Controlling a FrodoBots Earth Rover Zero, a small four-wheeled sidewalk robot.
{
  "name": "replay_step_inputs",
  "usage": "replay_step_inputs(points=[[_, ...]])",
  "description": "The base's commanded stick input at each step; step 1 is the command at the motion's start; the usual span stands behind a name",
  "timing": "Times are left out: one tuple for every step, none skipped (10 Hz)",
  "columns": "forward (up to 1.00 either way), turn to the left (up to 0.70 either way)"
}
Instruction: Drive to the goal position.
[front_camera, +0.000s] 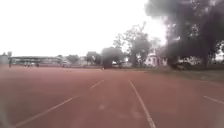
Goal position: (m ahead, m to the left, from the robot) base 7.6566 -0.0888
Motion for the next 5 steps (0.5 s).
replay_step_inputs(points=[[0.7,0.0],[0.7,0.0],[0.7,0.0],[0.7,0.0],[0.7,0.0]])
